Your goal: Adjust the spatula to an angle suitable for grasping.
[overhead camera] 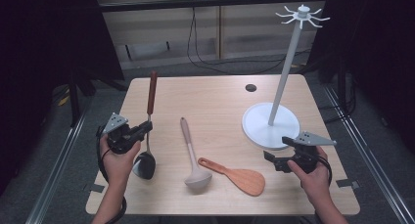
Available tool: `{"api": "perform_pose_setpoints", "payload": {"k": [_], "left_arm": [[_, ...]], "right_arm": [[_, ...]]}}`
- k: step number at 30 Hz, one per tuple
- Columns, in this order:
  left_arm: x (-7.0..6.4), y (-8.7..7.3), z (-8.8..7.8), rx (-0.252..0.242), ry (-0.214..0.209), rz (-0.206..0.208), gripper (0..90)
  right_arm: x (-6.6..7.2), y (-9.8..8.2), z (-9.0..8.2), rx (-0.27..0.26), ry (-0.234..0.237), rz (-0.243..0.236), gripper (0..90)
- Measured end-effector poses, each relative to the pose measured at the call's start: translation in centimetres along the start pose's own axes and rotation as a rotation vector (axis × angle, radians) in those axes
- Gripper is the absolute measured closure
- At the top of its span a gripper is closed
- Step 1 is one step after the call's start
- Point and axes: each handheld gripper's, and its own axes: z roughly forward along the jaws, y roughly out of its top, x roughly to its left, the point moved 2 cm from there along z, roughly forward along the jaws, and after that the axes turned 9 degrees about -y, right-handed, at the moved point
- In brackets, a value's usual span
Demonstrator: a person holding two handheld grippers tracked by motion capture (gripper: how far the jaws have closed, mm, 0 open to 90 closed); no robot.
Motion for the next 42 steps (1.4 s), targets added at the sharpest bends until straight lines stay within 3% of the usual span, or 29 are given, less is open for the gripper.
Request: {"api": "perform_pose_setpoints", "payload": {"k": [7,9,16,23,25,32,34,39,42], "left_arm": [[-1.9,2.1,-0.1,-0.065,-0.037,0.033,85.1],[-2.5,2.5,0.1,-0.077,-0.04,0.044,85.1],[-4.9,3.7,1.9,-0.078,-0.075,0.067,85.0],[-6.9,5.0,3.5,-0.084,-0.11,0.085,85.0],[-7.9,5.4,4.1,-0.083,-0.126,0.096,85.0],[-9.8,6.2,5.2,-0.093,-0.155,0.099,85.0],[-10.4,6.4,5.5,-0.096,-0.161,0.1,85.0],[-12.0,7.0,6.2,-0.111,-0.188,0.102,85.0],[-12.8,7.3,6.6,-0.118,-0.195,0.104,85.0]], "right_arm": [[0.4,0.4,-0.2,-0.048,0.012,0.001,6.9],[0.7,0.7,-0.2,-0.066,0.009,0.029,6.9],[1.6,1.7,-0.5,-0.137,-0.001,0.057,10.1],[2.8,2.5,-0.2,-0.147,0.022,0.058,15.7],[3.5,2.8,0.3,-0.133,0.036,0.063,17.8],[5.0,4.1,0.7,-0.159,0.069,0.09,23.2],[6.0,5.0,1.0,-0.164,0.084,0.092,28.7],[7.4,6.2,1.6,-0.168,0.109,0.112,29.7],[8.9,7.0,2.1,-0.164,0.144,0.095,38.1]]}}
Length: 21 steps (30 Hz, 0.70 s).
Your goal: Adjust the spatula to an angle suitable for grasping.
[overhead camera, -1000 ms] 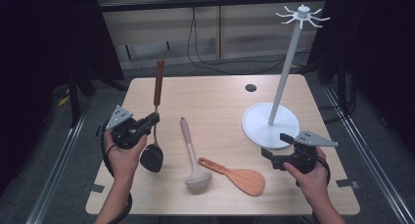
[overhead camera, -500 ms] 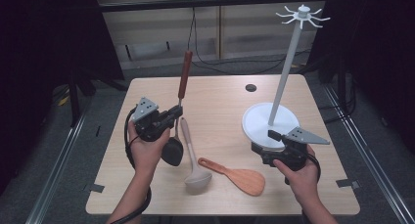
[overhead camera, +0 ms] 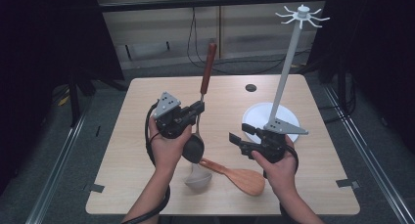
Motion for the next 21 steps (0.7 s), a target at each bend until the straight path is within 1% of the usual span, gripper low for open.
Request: {"api": "perform_pose_setpoints", "payload": {"k": [1,2,3,4,5,6,7,8,9,10,13,15,16,18,19,21], "left_arm": [[-0.1,0.0,0.1,-0.001,0.003,0.0,85.0],[-0.5,0.1,0.4,-0.008,0.0,-0.002,85.0],[-0.7,0.1,0.6,-0.012,-0.003,-0.002,85.0],[-0.9,0.1,0.8,-0.017,-0.013,-0.001,85.0],[-0.9,0.1,0.8,-0.017,-0.013,-0.001,85.0],[-1.3,0.0,1.0,-0.022,-0.021,0.003,84.9],[-1.3,0.0,1.0,-0.022,-0.021,0.003,85.0],[-1.6,0.0,1.3,-0.03,-0.028,-0.003,85.0],[-1.6,0.0,1.3,-0.03,-0.028,-0.003,84.9],[-1.9,-0.1,1.5,-0.029,-0.031,-0.005,84.9],[-2.3,0.0,1.8,-0.032,-0.033,-0.007,85.0],[-2.5,0.0,2.0,-0.035,-0.039,-0.009,84.9],[-2.7,0.0,2.2,-0.045,-0.041,-0.011,84.9],[-3.0,0.0,2.4,-0.037,-0.05,-0.007,84.9],[-3.1,0.0,2.5,-0.04,-0.051,-0.009,84.9],[-3.4,-0.1,2.6,-0.043,-0.061,-0.005,84.9]], "right_arm": [[0.0,0.0,0.0,0.0,0.0,0.0,38.1],[0.6,0.2,0.3,-0.005,0.013,0.009,42.5],[0.9,0.3,0.5,-0.004,0.024,0.009,44.9],[1.2,0.4,0.7,-0.009,0.025,0.003,46.8],[1.4,0.6,0.8,-0.015,0.023,-0.001,48.7],[1.7,0.7,0.9,-0.017,0.029,-0.003,49.9],[1.7,0.7,0.9,-0.017,0.029,-0.003,49.9],[2.2,0.9,1.2,-0.021,0.04,-0.008,53.7],[2.2,0.9,1.2,-0.021,0.04,-0.008,53.7],[2.5,1.1,1.5,-0.024,0.049,-0.015,57.4],[2.9,1.3,1.8,-0.021,0.048,-0.017,59.7],[3.0,1.3,2.1,-0.026,0.059,-0.001,61.1],[3.0,1.3,2.2,-0.024,0.057,-0.001,62.1],[3.2,1.3,2.4,-0.026,0.05,0.0,66.2],[3.2,1.4,2.5,-0.027,0.045,-0.004,66.4],[3.3,1.5,2.7,-0.04,0.038,0.007,69.5]]}}
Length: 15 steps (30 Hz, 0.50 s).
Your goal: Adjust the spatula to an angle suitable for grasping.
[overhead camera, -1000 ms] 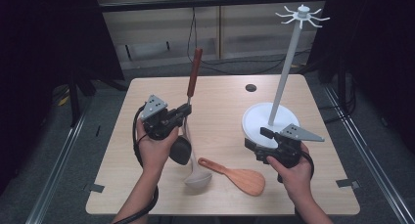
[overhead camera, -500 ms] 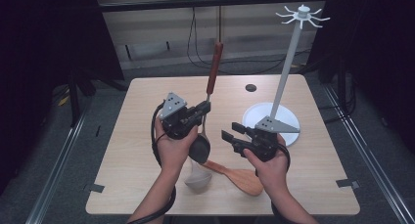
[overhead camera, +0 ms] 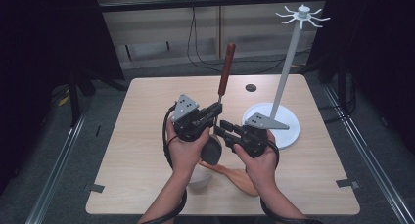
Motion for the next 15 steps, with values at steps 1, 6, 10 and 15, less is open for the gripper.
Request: {"api": "perform_pose_setpoints", "payload": {"k": [1,6,10,15], "left_arm": [[-0.16,-0.01,0.05,0.002,0.006,-0.005,84.9],[-0.43,-0.25,0.19,-0.011,0.006,-0.012,84.9],[-0.58,-0.3,0.14,-0.015,0.017,-0.006,84.8],[-0.81,-0.43,0.2,-0.04,0.023,-0.011,84.8]], "right_arm": [[0.0,0.04,0.04,-0.002,-0.007,-0.001,69.9],[-0.05,0.11,0.2,-0.012,-0.026,0.015,76.2],[0.09,0.11,0.21,-0.025,-0.03,0.023,80.0],[0.08,0.22,0.47,-0.027,-0.024,0.059,83.0]]}}
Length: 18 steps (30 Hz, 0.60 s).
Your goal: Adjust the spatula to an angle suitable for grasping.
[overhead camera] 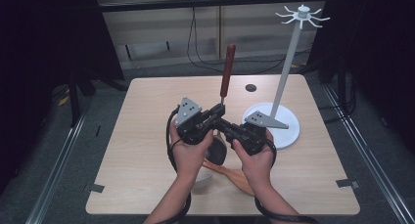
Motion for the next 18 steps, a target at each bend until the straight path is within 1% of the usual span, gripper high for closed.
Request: {"api": "perform_pose_setpoints", "payload": {"k": [1,5,8,12,13,14,15,16,17,18], "left_arm": [[0.0,0.0,0.0,0.006,0.002,0.003,84.8],[0.1,-0.1,-0.1,0.004,0.002,0.0,84.8],[0.0,0.0,-0.1,0.0,-0.005,-0.002,84.7],[0.2,0.1,0.0,0.013,-0.028,-0.016,84.0],[0.2,0.1,0.1,0.012,-0.028,-0.024,83.5],[0.3,0.1,0.1,0.015,-0.023,-0.015,81.4],[0.3,0.1,0.1,0.011,-0.026,-0.014,78.4],[0.4,0.1,0.0,0.015,-0.023,-0.017,74.8],[0.5,0.1,0.0,0.004,-0.032,-0.021,71.8],[0.6,0.1,0.0,0.004,-0.037,-0.022,68.1]], "right_arm": [[0.0,0.0,0.0,-0.002,-0.002,0.004,84.2],[-0.1,0.0,0.0,0.003,0.0,-0.017,84.9],[-0.2,0.1,-0.1,-0.002,0.005,-0.02,85.1],[-0.4,0.2,-0.3,0.002,0.014,-0.035,85.3],[-0.5,0.2,-0.3,0.005,0.01,-0.043,85.3],[-0.6,0.2,-0.3,0.008,0.008,-0.056,85.3],[-0.7,0.2,-0.4,0.009,0.007,-0.058,85.3],[-0.9,0.2,-0.5,0.01,0.005,-0.058,85.3],[-1.1,0.2,-0.5,0.01,0.01,-0.049,85.3],[-1.3,0.2,-0.6,0.009,0.013,-0.045,85.3]]}}
